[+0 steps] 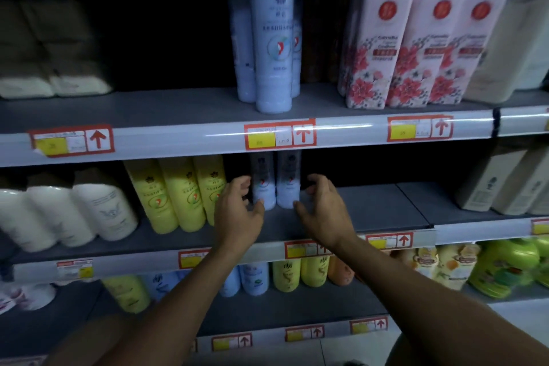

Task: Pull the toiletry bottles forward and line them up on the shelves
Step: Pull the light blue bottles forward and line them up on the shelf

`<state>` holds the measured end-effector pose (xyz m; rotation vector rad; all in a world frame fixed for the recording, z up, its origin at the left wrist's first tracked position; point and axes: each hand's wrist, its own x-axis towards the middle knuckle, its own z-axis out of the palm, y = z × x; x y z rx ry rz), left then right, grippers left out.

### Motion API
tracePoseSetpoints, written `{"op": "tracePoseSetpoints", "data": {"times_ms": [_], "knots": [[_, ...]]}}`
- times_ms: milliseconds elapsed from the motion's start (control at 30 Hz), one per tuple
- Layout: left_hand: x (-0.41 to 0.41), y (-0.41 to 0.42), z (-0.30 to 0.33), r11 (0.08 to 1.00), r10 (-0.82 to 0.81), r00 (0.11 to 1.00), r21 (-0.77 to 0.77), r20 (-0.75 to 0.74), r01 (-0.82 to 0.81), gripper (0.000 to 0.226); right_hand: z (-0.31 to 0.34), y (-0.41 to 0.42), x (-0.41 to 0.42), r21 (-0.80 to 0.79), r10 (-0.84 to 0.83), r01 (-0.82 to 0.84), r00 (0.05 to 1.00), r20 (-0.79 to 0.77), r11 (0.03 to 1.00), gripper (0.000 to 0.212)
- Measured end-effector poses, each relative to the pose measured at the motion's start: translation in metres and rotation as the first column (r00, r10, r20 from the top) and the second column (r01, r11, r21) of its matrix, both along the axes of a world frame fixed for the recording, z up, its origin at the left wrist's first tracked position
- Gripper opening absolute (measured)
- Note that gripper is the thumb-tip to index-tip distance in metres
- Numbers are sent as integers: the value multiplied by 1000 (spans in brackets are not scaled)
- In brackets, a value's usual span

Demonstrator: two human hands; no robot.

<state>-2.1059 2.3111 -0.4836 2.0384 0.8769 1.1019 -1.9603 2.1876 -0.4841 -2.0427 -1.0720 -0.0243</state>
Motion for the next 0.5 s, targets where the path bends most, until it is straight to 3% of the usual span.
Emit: {"op": "tracePoseSetpoints", "data": {"times_ms": [333, 500], "knots": [[-58, -31, 71, 995, -19, 997, 100, 76, 11, 29, 72, -45, -43, 202, 42, -63, 993, 108, 977, 18], [-70, -52, 120, 982, -63, 985, 187, 161, 33, 29, 124, -60, -58, 261, 37, -87, 981, 190, 962, 13]]}}
